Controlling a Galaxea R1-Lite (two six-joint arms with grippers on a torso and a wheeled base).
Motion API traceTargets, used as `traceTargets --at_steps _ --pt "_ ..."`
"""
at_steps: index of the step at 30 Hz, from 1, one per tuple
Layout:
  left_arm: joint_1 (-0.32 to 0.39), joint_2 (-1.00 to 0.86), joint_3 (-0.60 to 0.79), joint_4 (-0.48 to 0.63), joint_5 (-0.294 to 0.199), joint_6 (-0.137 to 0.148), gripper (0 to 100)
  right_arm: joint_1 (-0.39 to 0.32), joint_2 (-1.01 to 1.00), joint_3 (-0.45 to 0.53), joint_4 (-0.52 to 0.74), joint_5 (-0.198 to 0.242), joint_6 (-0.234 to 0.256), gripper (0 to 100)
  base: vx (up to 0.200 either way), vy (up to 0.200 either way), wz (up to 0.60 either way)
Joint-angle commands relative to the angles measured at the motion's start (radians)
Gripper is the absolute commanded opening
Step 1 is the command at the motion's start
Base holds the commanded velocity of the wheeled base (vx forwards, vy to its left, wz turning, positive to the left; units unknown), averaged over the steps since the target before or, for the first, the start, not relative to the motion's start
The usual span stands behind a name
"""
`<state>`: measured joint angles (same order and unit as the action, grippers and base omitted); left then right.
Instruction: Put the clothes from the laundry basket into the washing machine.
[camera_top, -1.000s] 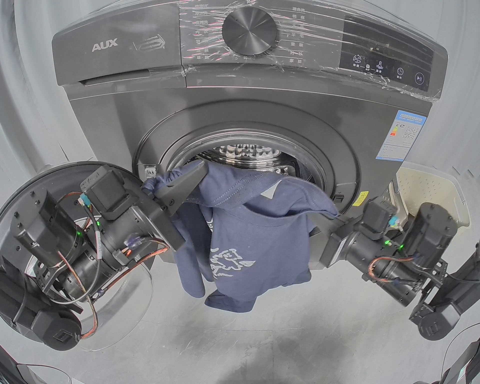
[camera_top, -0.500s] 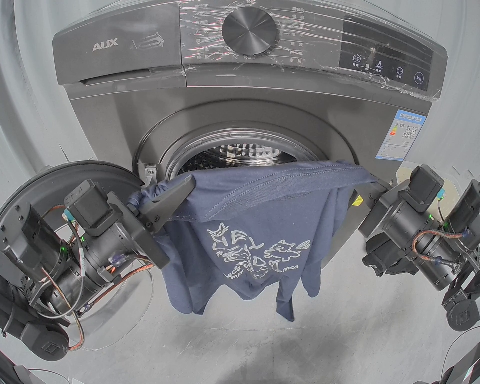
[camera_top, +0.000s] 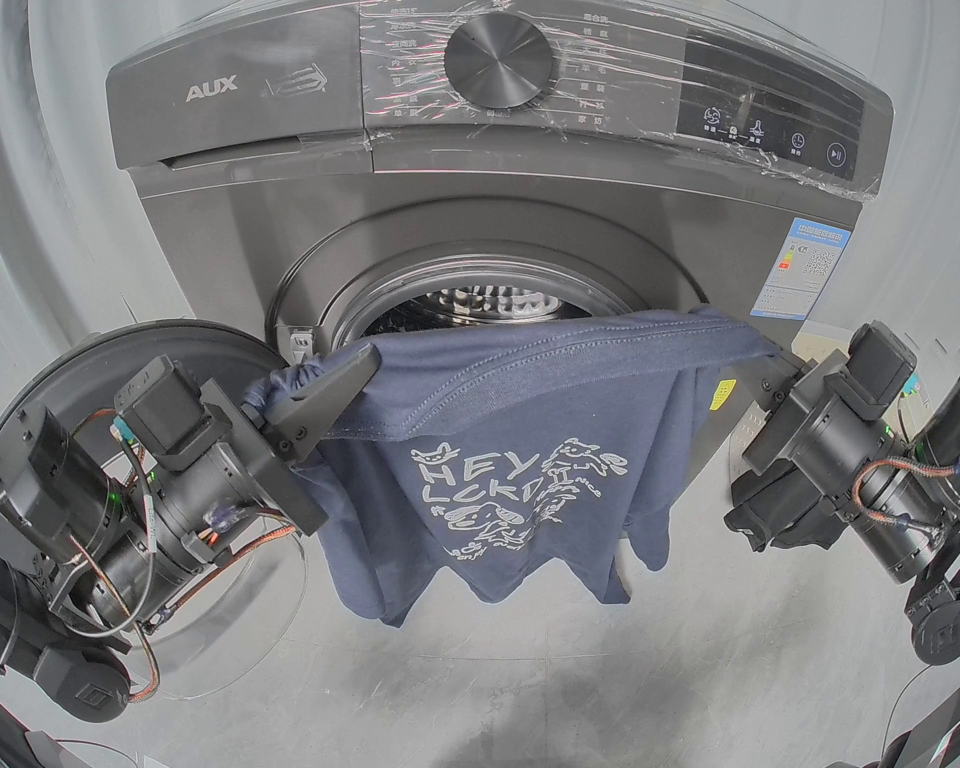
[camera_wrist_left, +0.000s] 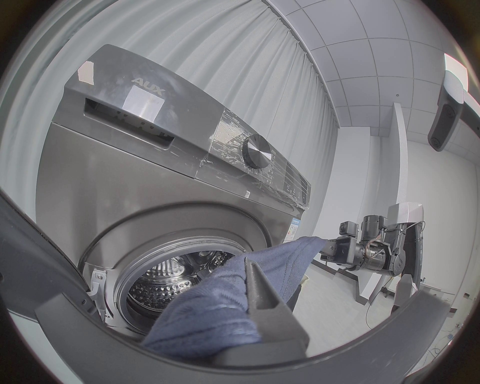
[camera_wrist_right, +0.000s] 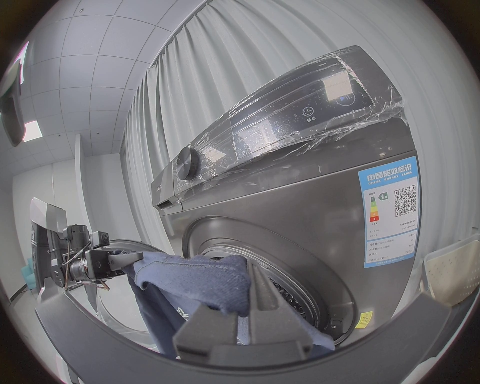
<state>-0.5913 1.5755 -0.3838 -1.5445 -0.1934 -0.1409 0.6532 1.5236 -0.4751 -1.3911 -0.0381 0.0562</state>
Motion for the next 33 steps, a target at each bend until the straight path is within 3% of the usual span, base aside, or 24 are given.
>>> traceTargets --at_steps 1,22,27,29,33 --pt "0.001 -0.014 -0.004 0.001 0.0 -0.002 0 0.0 -0.014 0.02 0.0 0.001 -0.004 0 0.0 0.0 0.0" --pt "-0.001 -0.012 -0.017 0.006 0.003 -0.002 0 0.0 -0.02 0.013 -0.002 0.004 -0.007 0 0.0 0.0 0.0" --pt "-0.024 0.043 0.003 0.007 0.0 0.001 0 -0.004 0.0 0.069 0.006 -0.003 -0.004 0 0.0 0.0 0.0" --pt "-0.055 0.12 -0.027 -0.002 0.002 0.007 0 -0.007 0.063 0.128 0.009 -0.008 0.005 0 0.0 0.0 0.0" --pt "-0.081 0.193 -0.112 -0.003 0.003 0.026 0 0.022 0.107 0.148 0.0 -0.008 0.007 0 0.0 0.0 0.0"
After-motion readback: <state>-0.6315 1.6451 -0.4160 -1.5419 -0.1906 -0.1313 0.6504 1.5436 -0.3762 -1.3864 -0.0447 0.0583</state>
